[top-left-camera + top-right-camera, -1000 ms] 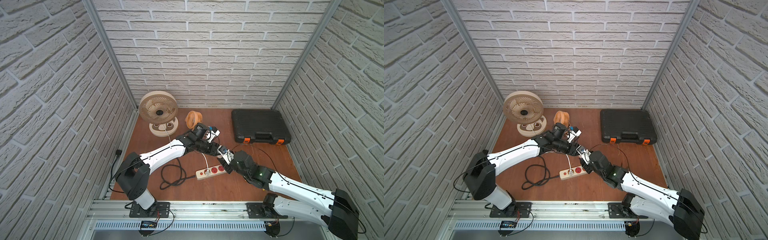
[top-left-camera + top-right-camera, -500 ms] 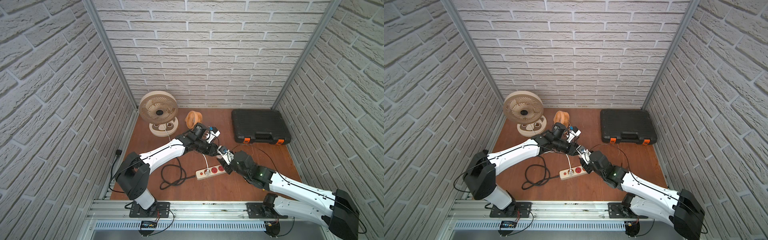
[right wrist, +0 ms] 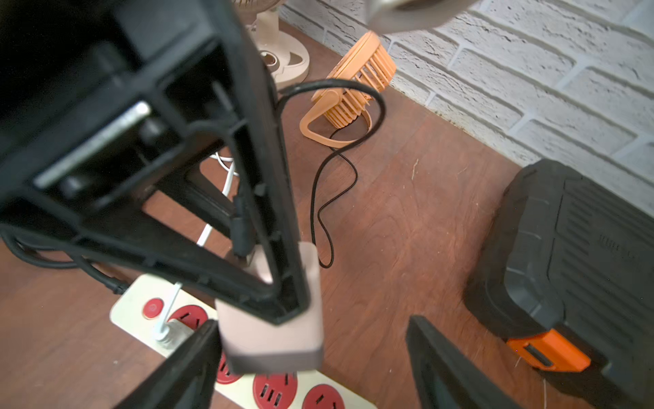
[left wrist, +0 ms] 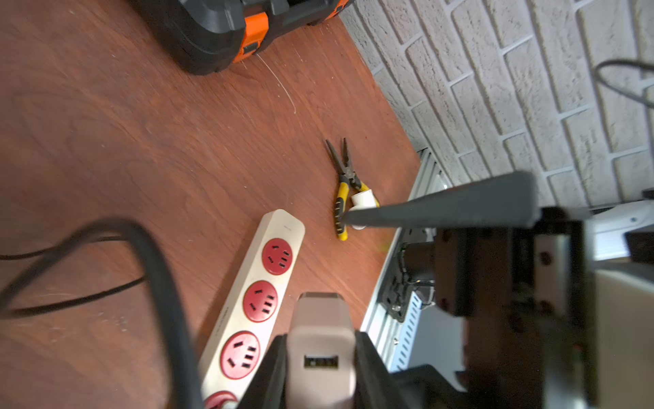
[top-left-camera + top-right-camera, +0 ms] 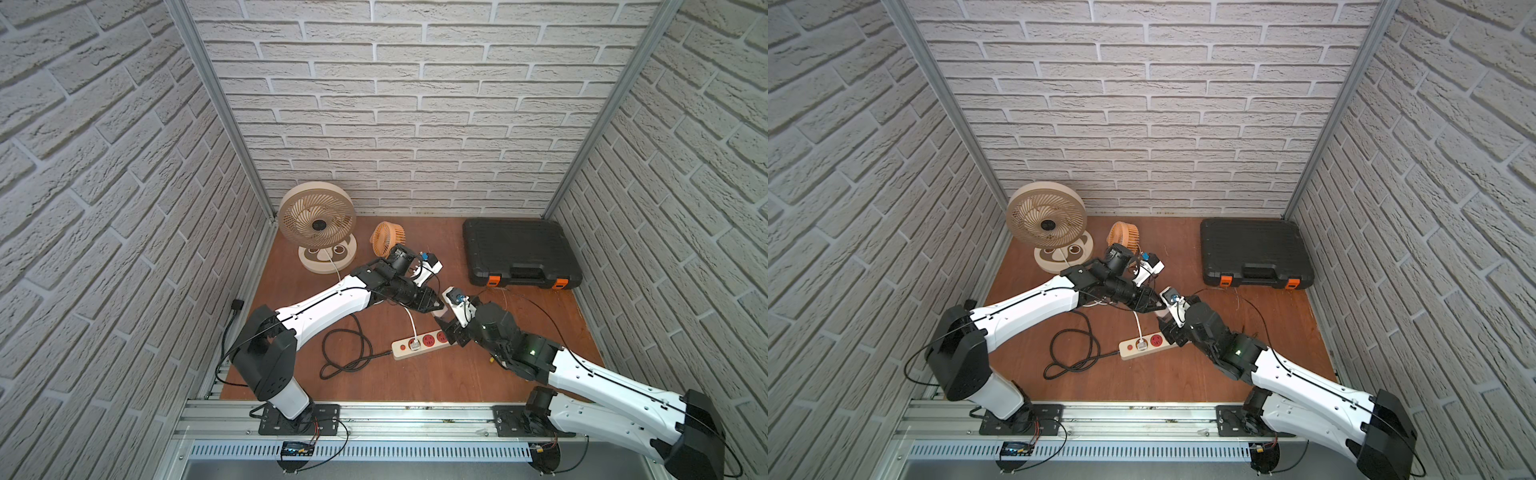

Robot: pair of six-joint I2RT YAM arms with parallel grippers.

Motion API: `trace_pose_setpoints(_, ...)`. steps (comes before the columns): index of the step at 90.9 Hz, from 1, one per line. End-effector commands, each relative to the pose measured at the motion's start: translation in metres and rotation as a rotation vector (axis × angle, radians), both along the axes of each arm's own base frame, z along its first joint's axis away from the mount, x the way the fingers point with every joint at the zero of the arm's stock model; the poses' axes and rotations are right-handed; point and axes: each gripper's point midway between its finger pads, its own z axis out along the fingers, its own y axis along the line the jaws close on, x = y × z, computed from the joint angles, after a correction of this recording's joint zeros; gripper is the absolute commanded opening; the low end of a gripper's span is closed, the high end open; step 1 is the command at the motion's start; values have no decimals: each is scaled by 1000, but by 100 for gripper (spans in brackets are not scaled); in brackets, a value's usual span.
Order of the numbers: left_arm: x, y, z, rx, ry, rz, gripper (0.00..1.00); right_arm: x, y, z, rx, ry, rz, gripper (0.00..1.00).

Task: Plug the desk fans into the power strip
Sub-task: Pick up the plug from the center of the board.

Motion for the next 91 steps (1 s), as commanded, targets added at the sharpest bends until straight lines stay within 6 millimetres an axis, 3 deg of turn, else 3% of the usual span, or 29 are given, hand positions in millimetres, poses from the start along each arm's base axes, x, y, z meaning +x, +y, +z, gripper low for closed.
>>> trace_pose_setpoints(1, 5, -13, 12, -29, -41, -20, 42, 5, 7, 21, 31, -71, 3, 3)
trace_pose_setpoints(28, 0, -31, 5, -5, -26, -77, 36, 6, 10, 17, 8, -66, 3, 3)
trace_pose_setpoints(50, -5, -31, -3, 23, -26, -100, 35, 8, 10, 15, -2, -61, -8, 3)
trace_pose_setpoints(62, -10, -31, -3, 19, -23, -123, 49, 9, 9, 15, -4, -60, -15, 3)
trace_pose_setpoints(70, -12, -31, -2, 10, -24, -138, 51, 9, 9, 15, -1, -59, -15, 3)
trace_pose_setpoints(78, -14, -31, -2, 1, -22, -151, 49, 8, 10, 16, 3, -60, -12, 3)
trace_pose_setpoints(91, -17, -32, 0, -12, -22, -176, 37, 8, 9, 15, 5, -59, -16, 3)
